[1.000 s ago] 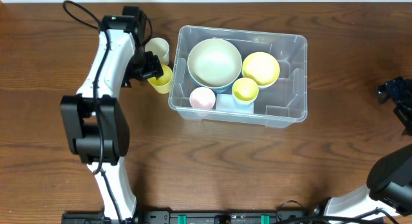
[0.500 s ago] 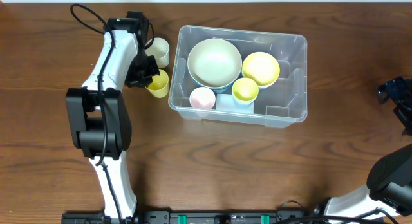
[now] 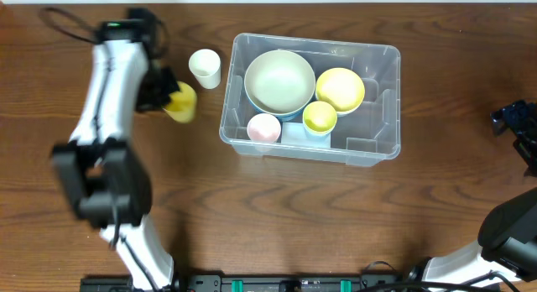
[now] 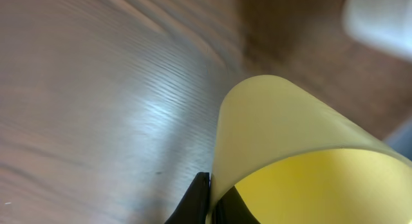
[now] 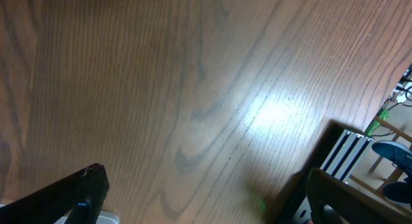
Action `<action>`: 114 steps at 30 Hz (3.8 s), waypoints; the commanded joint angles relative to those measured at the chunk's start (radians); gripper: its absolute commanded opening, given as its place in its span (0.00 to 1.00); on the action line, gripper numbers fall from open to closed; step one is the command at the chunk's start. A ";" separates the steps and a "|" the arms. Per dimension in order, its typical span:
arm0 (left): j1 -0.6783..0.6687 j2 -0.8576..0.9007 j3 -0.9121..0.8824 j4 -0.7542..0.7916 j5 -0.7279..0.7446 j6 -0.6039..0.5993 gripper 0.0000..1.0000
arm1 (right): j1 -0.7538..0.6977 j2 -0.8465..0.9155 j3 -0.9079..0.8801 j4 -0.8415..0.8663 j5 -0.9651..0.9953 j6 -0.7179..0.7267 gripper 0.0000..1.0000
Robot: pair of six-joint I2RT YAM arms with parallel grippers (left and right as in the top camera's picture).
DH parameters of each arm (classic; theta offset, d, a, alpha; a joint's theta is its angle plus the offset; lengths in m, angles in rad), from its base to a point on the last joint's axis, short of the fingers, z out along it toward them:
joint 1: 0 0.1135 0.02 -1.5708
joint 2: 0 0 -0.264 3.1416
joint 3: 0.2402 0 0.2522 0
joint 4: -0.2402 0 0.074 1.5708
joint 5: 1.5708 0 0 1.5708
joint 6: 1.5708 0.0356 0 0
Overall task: Pack container
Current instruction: 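Lower the yellow cup onto the pink cup in the bin, release, then move the left gripper to the white cup and grip it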
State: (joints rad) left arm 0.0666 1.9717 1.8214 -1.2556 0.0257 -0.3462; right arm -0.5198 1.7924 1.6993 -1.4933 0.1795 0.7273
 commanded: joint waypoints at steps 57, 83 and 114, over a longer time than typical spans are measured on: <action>-0.448 -0.110 -0.035 -0.038 0.102 0.021 0.06 | -0.004 0.001 -0.003 0.002 0.011 0.013 0.99; -0.472 -0.097 -0.035 -0.027 0.102 0.039 0.33 | -0.004 0.001 -0.003 0.002 0.011 0.013 0.99; -0.080 -0.027 0.170 0.139 0.095 0.009 0.93 | -0.004 0.001 -0.003 0.002 0.011 0.013 0.99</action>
State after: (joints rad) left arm -0.0292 1.8736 1.9827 -1.1259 0.1242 -0.3428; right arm -0.5198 1.7924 1.6993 -1.4933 0.1795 0.7269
